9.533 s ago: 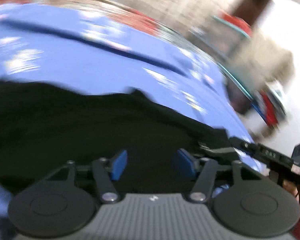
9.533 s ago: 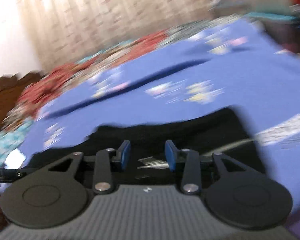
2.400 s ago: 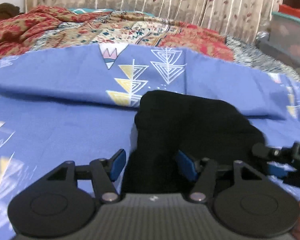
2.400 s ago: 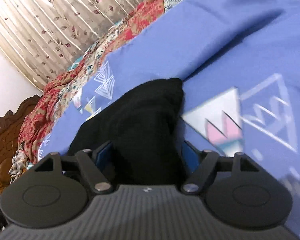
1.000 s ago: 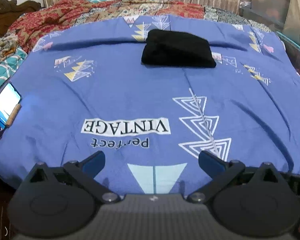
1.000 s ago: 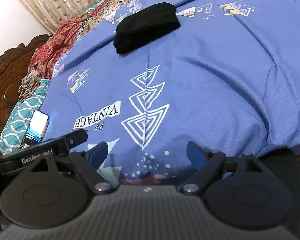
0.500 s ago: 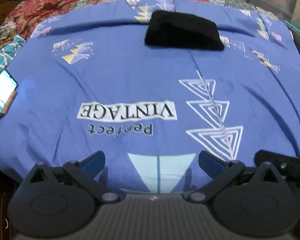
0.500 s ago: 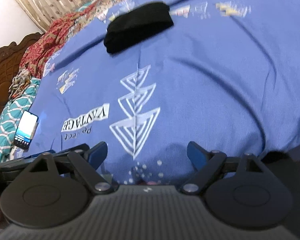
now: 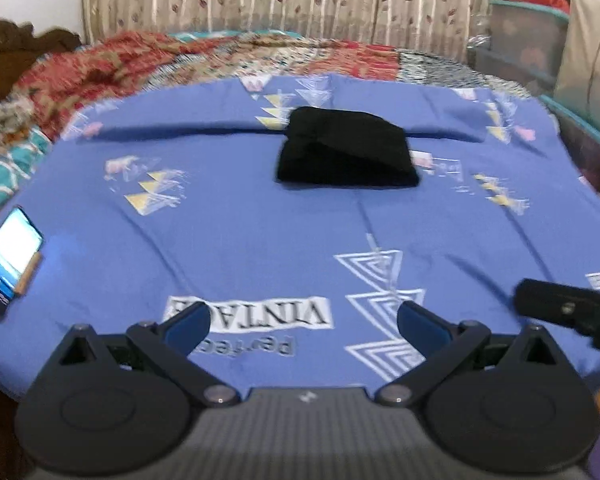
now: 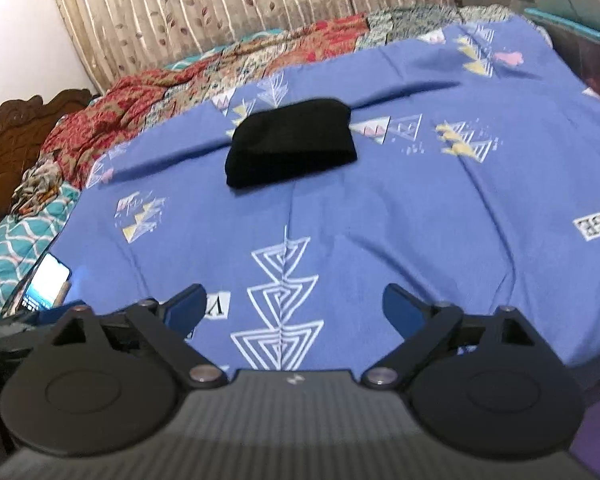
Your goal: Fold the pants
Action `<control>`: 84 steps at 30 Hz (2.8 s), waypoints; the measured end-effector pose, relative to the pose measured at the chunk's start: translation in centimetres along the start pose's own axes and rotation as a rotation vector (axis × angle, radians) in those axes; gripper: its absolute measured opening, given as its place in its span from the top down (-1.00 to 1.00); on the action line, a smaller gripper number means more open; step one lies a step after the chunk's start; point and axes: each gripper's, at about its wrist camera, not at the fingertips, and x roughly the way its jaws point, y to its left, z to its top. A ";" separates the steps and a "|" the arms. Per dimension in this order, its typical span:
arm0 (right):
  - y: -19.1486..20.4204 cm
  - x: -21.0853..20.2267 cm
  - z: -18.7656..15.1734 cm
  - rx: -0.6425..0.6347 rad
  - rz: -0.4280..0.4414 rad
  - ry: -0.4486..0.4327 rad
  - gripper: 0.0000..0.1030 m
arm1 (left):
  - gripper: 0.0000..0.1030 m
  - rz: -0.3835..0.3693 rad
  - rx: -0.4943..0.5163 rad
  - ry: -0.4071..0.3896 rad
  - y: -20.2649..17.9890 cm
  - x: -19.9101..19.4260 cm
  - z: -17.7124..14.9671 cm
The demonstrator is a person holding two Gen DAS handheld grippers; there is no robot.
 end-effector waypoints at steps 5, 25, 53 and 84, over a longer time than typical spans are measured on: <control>1.3 0.2 -1.7 -0.025 -0.010 0.015 -0.93 | -1.00 0.025 -0.008 0.017 0.2 0.0 -0.6; 0.8 1.3 -2.0 0.066 -0.022 0.050 -0.93 | -1.00 0.232 0.143 -0.017 -0.4 0.3 -1.1; -0.2 1.3 -2.1 0.110 -0.008 0.074 -0.93 | -1.00 0.223 0.132 0.014 -0.2 0.4 -1.4; 0.0 1.5 -1.9 0.084 0.004 0.085 -0.93 | -1.00 0.180 0.083 0.151 0.6 2.0 -1.8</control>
